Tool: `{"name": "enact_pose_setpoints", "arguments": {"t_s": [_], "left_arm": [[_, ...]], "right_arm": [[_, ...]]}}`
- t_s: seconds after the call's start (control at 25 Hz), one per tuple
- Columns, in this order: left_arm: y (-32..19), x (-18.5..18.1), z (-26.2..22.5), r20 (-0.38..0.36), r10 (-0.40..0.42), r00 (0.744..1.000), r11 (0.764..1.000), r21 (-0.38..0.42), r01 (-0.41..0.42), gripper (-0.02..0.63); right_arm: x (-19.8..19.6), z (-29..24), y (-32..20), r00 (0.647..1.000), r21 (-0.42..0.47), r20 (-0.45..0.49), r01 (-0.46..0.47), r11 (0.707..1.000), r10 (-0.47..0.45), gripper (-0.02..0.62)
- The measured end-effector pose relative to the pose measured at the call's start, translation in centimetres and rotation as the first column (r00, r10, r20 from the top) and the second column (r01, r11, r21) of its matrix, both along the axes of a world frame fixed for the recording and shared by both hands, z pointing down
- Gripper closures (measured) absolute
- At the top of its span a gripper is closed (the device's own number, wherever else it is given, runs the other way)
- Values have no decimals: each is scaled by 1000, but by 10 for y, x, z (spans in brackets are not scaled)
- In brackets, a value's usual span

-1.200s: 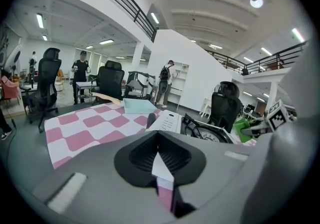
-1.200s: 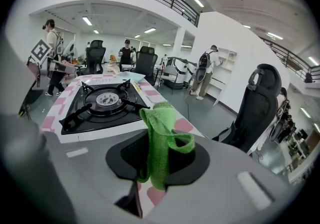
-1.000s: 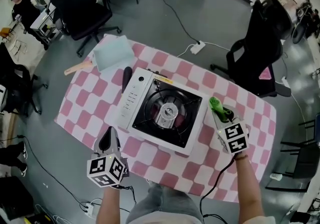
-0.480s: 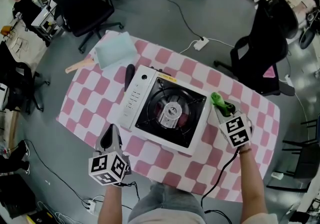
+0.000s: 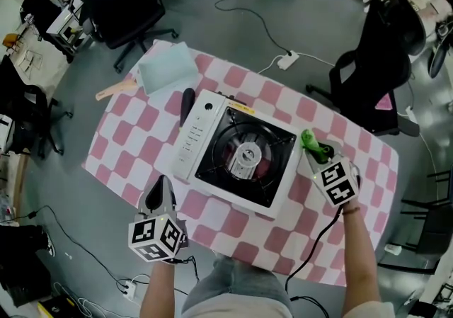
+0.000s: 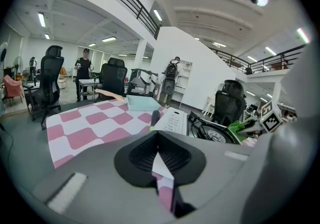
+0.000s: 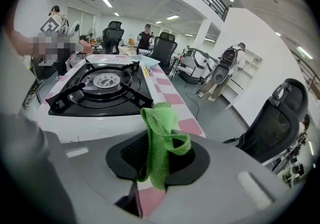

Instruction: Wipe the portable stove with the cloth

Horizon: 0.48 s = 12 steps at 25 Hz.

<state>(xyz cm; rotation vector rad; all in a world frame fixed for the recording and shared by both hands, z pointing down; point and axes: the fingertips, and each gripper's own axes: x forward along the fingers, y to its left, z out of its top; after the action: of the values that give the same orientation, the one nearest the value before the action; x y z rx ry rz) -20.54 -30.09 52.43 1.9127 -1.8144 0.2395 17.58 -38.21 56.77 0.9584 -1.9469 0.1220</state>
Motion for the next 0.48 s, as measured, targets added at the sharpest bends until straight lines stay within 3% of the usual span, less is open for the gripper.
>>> {"name": "enact_pose_setpoints", "arguments": {"t_s": [0.48], "left_arm": [[11, 1, -4, -9, -7, 1000, 1000, 0, 7, 606]], "right_arm": [[-11, -1, 17, 998, -40, -23, 56, 998, -57, 517]]}}
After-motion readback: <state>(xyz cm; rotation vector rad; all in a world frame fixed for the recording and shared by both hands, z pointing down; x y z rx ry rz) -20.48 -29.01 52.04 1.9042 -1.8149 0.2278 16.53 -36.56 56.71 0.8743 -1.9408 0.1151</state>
